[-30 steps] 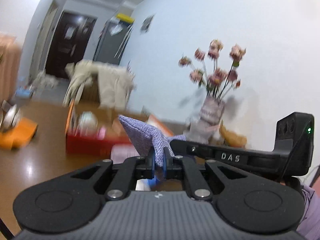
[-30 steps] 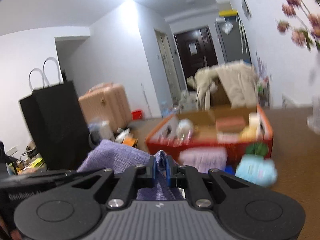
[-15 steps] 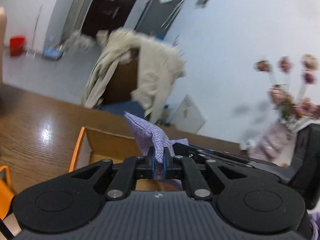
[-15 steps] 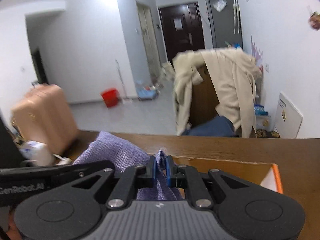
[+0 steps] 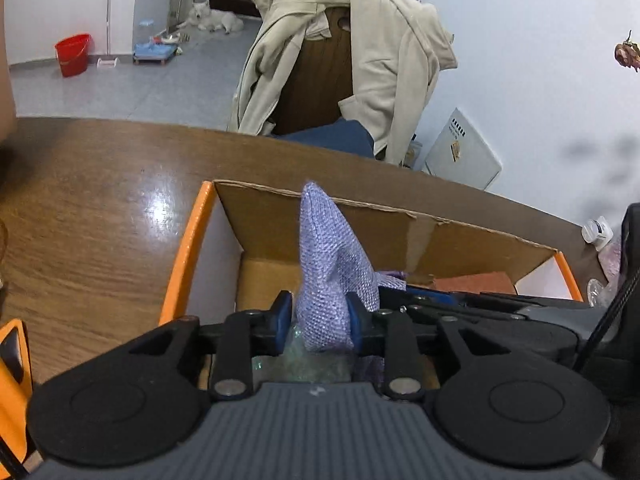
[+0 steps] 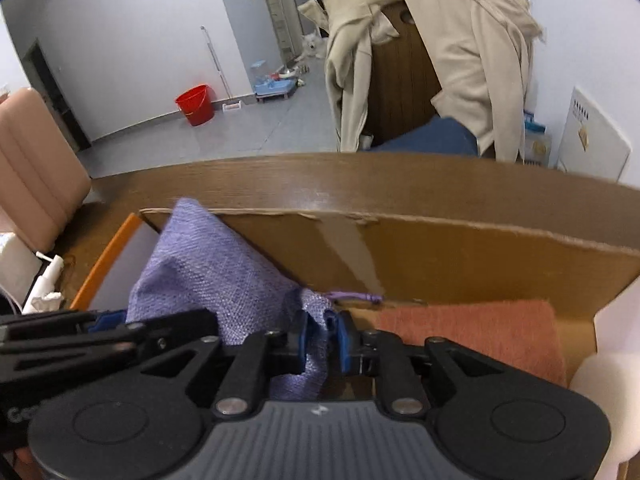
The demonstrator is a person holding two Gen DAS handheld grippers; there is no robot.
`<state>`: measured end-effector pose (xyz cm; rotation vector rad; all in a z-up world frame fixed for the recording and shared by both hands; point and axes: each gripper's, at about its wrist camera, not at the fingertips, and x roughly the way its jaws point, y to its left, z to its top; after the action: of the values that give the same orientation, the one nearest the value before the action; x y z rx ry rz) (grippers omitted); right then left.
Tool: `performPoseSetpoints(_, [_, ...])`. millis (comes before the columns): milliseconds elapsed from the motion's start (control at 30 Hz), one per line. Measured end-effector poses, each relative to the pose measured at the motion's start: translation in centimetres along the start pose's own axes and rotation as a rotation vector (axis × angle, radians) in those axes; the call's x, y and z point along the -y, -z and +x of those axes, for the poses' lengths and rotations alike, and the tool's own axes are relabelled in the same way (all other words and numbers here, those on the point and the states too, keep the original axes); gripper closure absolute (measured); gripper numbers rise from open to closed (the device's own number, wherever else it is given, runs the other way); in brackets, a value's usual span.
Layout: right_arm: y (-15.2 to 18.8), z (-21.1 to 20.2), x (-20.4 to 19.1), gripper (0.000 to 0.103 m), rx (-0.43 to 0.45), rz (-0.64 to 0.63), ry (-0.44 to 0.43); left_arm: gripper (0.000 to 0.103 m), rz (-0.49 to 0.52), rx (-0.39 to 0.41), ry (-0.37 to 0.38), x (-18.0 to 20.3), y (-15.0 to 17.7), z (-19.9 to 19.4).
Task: Organize soft objects
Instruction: 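Open both tools to release the purple cloth in the box, then move both tools back over the remaining white items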
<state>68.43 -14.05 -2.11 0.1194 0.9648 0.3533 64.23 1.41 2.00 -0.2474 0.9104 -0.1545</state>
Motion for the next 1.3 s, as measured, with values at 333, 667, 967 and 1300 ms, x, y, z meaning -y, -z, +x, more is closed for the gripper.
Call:
performPoseSetpoints(333, [-0.9,-8.3,-1.4,0.065,0.108,-0.016,0.015,0.033,0.001,0.075,0.01,-0.9,0.3,-8.8])
performPoseSetpoints(667, [2.6,-26.8,-2.2,0.034,0.3,-0.095,0.095,0.028,0.14,0.241,-0.026,1.3,4.2,-25.2])
performPoseSetpoints(967, [12.3,-38.1,-3.6,0.022,0.441,-0.187,0.133,0.015,0.244,0.363,-0.061,2.5,12.7,-34.2])
performPoseSetpoints(1300, [31.6,-42.7,-6.2,0.008,0.729,-0.371,0.177,0.001,0.291,0.69,-0.174,1.9,32.0,-39.3])
